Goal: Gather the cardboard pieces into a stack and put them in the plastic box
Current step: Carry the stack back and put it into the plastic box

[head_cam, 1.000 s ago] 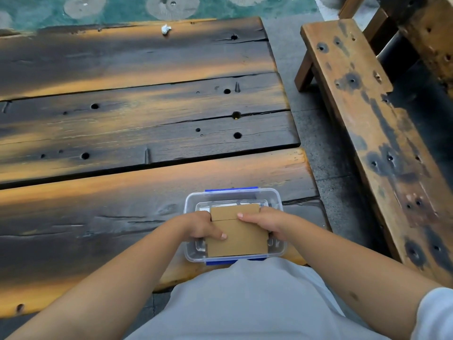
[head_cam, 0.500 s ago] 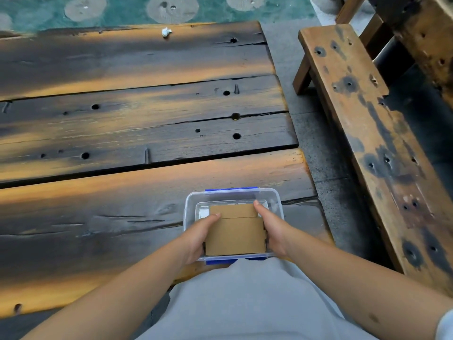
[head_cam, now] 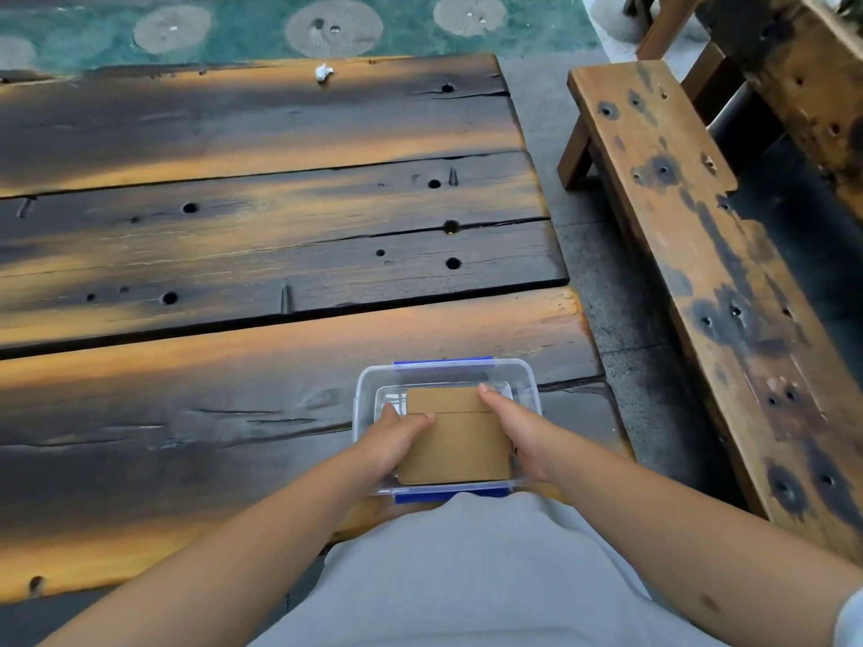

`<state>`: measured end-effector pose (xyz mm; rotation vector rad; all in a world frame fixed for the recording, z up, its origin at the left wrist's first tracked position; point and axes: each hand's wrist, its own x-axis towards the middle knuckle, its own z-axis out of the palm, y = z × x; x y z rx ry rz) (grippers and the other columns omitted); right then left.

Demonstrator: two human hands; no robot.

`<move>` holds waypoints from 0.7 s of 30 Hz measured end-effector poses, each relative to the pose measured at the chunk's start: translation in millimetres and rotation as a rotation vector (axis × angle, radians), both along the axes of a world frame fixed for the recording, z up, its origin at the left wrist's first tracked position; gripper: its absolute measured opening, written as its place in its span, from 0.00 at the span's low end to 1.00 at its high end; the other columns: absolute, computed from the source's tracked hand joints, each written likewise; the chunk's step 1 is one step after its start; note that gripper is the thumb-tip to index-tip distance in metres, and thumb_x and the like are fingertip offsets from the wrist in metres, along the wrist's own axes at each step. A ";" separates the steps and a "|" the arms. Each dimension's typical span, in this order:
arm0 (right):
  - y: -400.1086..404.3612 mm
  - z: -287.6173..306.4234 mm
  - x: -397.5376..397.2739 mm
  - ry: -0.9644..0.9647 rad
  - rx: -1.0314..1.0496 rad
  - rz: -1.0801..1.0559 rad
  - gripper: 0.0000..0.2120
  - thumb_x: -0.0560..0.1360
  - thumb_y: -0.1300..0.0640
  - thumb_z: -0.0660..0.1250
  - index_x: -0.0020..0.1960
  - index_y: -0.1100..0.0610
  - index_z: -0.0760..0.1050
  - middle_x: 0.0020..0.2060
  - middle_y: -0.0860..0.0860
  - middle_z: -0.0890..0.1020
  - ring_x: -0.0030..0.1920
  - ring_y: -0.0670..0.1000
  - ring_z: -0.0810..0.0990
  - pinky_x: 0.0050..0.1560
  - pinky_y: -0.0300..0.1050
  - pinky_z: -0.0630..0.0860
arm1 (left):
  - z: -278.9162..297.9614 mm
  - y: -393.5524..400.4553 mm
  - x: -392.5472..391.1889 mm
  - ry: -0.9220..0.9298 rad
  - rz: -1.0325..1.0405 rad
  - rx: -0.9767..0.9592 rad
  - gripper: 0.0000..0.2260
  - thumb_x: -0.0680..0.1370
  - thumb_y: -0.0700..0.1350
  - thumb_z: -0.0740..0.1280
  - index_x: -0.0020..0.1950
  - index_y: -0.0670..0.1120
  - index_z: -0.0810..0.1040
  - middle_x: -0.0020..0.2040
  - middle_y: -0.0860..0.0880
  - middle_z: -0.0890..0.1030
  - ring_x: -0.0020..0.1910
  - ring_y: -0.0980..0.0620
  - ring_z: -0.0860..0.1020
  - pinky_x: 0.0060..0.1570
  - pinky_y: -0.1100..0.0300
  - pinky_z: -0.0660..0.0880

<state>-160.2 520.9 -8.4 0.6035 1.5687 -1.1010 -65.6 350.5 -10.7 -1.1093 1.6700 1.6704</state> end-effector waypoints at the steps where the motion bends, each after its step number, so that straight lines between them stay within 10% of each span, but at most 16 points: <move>1: 0.1 1.9 0.6 0.061 0.026 0.055 0.29 0.69 0.33 0.68 0.59 0.53 0.74 0.51 0.49 0.81 0.47 0.51 0.81 0.37 0.45 0.75 | 0.5 -0.8 2.1 0.066 -0.087 -0.105 0.19 0.76 0.57 0.66 0.60 0.54 0.62 0.54 0.56 0.75 0.47 0.60 0.75 0.37 0.67 0.71; 5: 18.1 6.5 8.4 0.630 0.075 0.352 0.23 0.71 0.42 0.70 0.63 0.47 0.69 0.62 0.48 0.77 0.53 0.45 0.78 0.44 0.34 0.74 | 7.8 -5.7 29.5 0.409 -0.383 -0.463 0.24 0.75 0.55 0.68 0.68 0.58 0.62 0.64 0.70 0.63 0.60 0.76 0.64 0.58 0.79 0.62; 8: 42.8 2.8 18.7 1.002 0.218 0.689 0.42 0.69 0.38 0.70 0.76 0.49 0.54 0.76 0.48 0.60 0.75 0.52 0.56 0.70 0.49 0.61 | 3.5 -17.1 54.9 0.412 -0.621 -0.805 0.42 0.73 0.63 0.66 0.78 0.49 0.50 0.78 0.57 0.46 0.77 0.55 0.43 0.73 0.60 0.47; 12: 67.9 -16.8 31.6 0.961 0.442 1.043 0.60 0.62 0.33 0.71 0.76 0.48 0.34 0.77 0.53 0.36 0.76 0.56 0.35 0.74 0.55 0.49 | -7.2 -26.2 77.0 0.250 -0.868 -0.978 0.49 0.71 0.69 0.64 0.79 0.45 0.42 0.78 0.47 0.33 0.78 0.47 0.38 0.75 0.53 0.46; 21: 64.2 -32.0 14.7 1.034 0.370 0.936 0.56 0.67 0.45 0.76 0.78 0.54 0.39 0.79 0.53 0.47 0.78 0.51 0.45 0.74 0.46 0.50 | -11.2 -33.2 59.7 0.260 -0.844 -1.027 0.47 0.72 0.65 0.66 0.79 0.46 0.44 0.79 0.46 0.38 0.79 0.47 0.46 0.75 0.53 0.53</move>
